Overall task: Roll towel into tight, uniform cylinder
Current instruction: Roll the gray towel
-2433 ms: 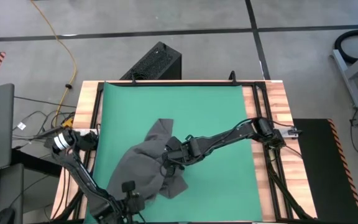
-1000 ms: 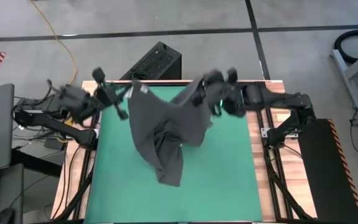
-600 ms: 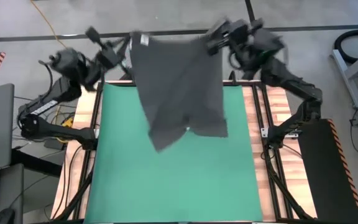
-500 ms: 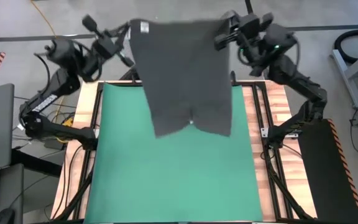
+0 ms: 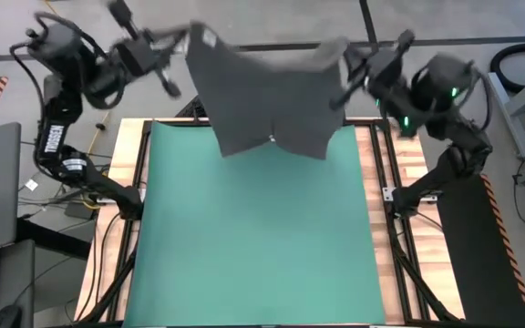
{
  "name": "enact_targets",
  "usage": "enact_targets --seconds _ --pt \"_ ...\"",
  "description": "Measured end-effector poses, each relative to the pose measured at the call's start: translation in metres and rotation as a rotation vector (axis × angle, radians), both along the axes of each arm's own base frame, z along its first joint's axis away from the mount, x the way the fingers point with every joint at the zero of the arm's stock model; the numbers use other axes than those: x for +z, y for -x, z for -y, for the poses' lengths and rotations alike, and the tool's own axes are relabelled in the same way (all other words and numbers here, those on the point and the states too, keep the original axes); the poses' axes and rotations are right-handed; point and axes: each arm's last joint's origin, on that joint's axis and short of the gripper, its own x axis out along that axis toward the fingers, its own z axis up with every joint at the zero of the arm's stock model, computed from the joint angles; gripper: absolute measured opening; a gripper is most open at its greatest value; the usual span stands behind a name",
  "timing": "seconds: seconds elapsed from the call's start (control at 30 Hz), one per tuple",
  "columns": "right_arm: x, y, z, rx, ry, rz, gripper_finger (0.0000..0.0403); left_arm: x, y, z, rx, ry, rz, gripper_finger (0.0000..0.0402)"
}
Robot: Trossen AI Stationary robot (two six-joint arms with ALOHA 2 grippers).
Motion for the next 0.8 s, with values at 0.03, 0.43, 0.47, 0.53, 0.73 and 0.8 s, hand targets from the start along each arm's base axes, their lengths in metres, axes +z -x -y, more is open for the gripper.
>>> enact_targets --seconds 0.03,0.43,0.47,0.53,0.73,0.8 --pt "-0.005 -0.002 -0.009 0.017 -0.03 -0.027 0.0007 -0.006 0.002 0.006 -0.032 0.047 -0.041 0.0" --pt "-0.053 -0.025 -0.114 0.213 -0.295 -0.029 0.0007 -0.052 0.003 0.1 -0.37 0.613 -0.279 0.0" --pt "-0.054 -0.028 -0.118 0.19 -0.272 -0.034 0.0007 -0.052 0.003 0.105 -0.358 0.602 -0.264 0.0" --pt "-0.052 -0.034 -0.122 0.122 -0.213 -0.053 0.0007 -0.05 0.003 0.112 -0.306 0.536 -0.234 0.0" --pt "-0.045 -0.046 -0.084 -0.122 -0.129 -0.112 0.0007 -0.05 -0.001 0.092 -0.031 0.317 -0.269 0.0" --pt "-0.045 -0.049 -0.061 -0.183 -0.121 -0.132 0.0007 -0.05 -0.003 0.076 0.013 0.316 -0.278 0.0"
